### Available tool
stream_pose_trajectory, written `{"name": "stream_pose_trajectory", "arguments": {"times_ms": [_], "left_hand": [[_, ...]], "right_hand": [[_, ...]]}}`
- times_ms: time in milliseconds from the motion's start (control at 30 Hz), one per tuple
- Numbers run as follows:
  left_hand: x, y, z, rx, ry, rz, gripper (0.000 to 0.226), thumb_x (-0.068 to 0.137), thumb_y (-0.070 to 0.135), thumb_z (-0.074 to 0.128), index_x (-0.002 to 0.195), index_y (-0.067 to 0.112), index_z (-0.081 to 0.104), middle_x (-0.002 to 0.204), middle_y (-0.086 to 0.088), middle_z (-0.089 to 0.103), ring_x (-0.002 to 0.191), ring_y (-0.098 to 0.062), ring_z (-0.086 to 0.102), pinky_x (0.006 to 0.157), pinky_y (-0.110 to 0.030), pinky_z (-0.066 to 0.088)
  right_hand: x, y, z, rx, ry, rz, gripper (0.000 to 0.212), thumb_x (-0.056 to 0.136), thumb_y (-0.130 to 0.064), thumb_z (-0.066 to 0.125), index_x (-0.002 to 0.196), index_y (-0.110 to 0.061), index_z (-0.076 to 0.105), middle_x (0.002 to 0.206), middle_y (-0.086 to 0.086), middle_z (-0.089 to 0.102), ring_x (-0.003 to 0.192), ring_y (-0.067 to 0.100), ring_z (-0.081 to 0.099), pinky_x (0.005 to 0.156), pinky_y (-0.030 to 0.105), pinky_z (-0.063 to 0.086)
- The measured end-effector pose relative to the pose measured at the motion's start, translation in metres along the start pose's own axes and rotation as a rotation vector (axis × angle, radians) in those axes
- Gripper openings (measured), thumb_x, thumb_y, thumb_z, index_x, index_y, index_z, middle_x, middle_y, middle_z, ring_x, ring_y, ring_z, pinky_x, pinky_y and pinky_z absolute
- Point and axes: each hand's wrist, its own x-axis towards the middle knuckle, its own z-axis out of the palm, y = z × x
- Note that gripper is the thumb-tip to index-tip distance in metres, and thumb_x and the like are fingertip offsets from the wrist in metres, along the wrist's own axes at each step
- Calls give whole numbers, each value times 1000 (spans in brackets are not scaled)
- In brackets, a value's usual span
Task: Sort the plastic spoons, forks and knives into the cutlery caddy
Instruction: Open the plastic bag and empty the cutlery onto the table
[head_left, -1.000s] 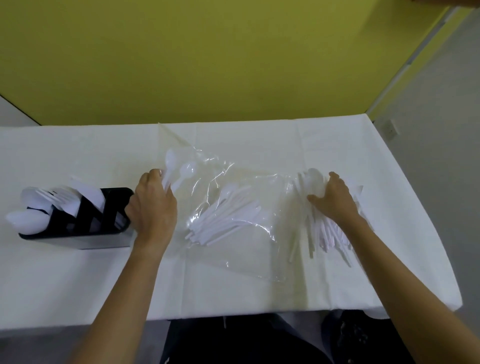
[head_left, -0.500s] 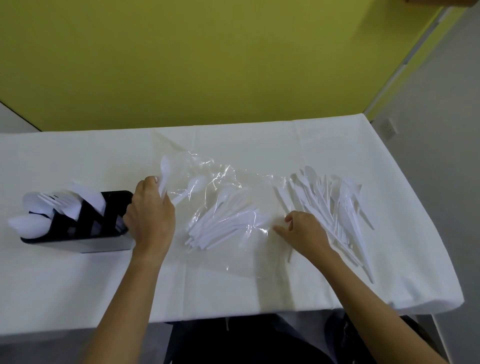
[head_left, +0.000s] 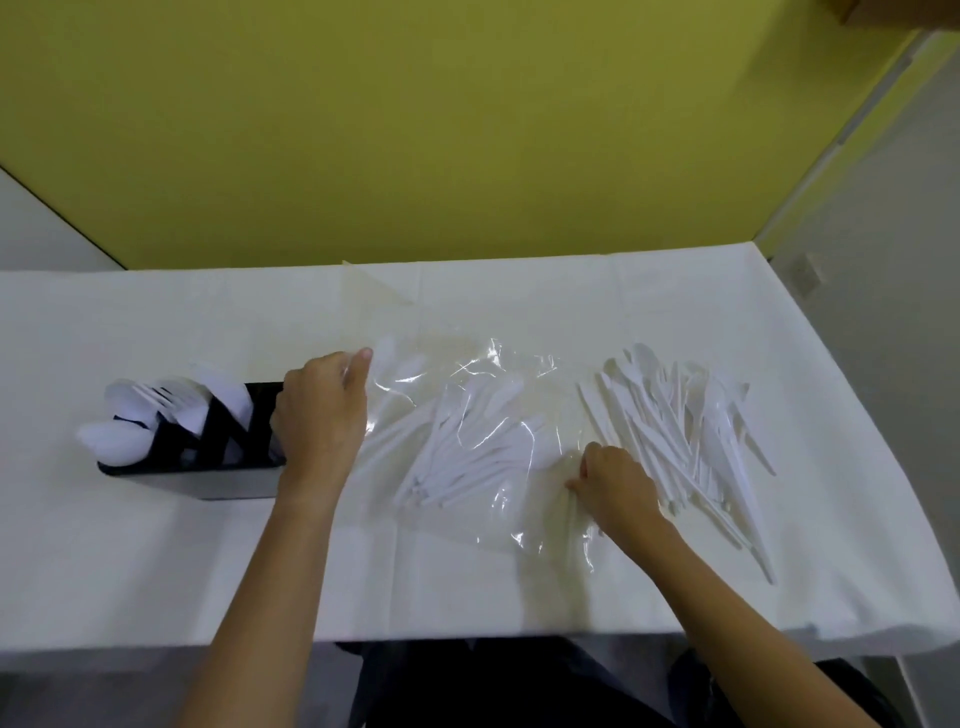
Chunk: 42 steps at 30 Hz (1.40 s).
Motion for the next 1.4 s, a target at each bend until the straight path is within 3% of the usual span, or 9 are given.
{"name": "stream_pose_trajectory", "arguments": {"times_ms": [200, 433, 700, 833, 1000, 1067, 1167, 1267, 1400], "left_hand": [[0, -1, -1, -72, 87, 69, 35, 98, 37, 43, 79, 15, 63, 74, 4, 71, 63, -29, 65, 64, -39, 52], [-6, 16, 3, -164, 62, 69, 29, 98, 30, 46, 81, 15, 63, 70, 4, 67, 44, -20, 63, 60, -36, 51], [3, 2, 1, -71, 150, 120, 25, 97, 29, 48, 88, 12, 65, 72, -4, 69, 63, -32, 63, 61, -42, 52], [6, -7, 2, 19, 188, 117, 26, 98, 28, 47, 96, 10, 66, 77, -12, 70, 76, -38, 60, 62, -41, 45], [5, -12, 2, 12, 209, 103, 28, 99, 28, 46, 98, 9, 65, 79, -14, 70, 76, -38, 61, 63, -42, 45], [8, -13, 0, 24, 225, 116, 28, 100, 29, 45, 98, 9, 65, 79, -13, 70, 76, -38, 61, 62, -42, 46], [12, -12, -1, 36, 216, 128, 29, 100, 32, 43, 95, 11, 62, 78, -12, 69, 75, -38, 59, 61, -43, 47], [12, -10, 1, 40, 214, 126, 29, 100, 33, 42, 94, 12, 61, 77, -11, 68, 74, -38, 59, 63, -45, 48], [12, -15, -1, 61, 224, 109, 30, 100, 33, 43, 95, 10, 62, 78, -13, 68, 75, -39, 60, 64, -46, 50]], "right_hand": [[-6, 16, 8, 85, 111, 38, 60, 86, -40, 66, 122, -1, 40, 124, 13, 40, 92, 32, 61, 68, 35, 43], [-5, 12, 17, 382, 231, 112, 35, 86, -25, 66, 116, -11, 56, 120, 5, 46, 96, 22, 57, 73, 33, 46], [-7, 23, 0, 791, 323, 42, 12, 84, -20, 68, 75, -14, 62, 76, -3, 64, 70, 11, 59, 63, 15, 40], [-2, 36, -24, 984, 146, 26, 14, 86, -16, 68, 74, -12, 63, 71, -2, 66, 64, 8, 56, 62, 17, 42], [6, 34, -35, 1976, -166, 160, 24, 96, -17, 50, 78, -11, 65, 80, -2, 73, 58, 4, 65, 55, 15, 53], [8, 35, -28, 2181, -437, 217, 10, 79, -11, 73, 69, -9, 70, 90, 5, 75, 57, 11, 69, 51, 18, 56], [9, 31, -24, 1951, -686, 278, 30, 63, 12, 80, 91, 6, 71, 95, 19, 73, 50, 14, 68, 43, 19, 54], [12, 23, -36, 1475, -620, 176, 19, 90, 10, 51, 106, 10, 62, 97, 18, 70, 65, 11, 71, 52, 14, 53], [22, 19, -48, 1450, -500, 79, 20, 83, -11, 64, 97, 3, 64, 103, 20, 70, 83, 23, 73, 72, 23, 59]]}}
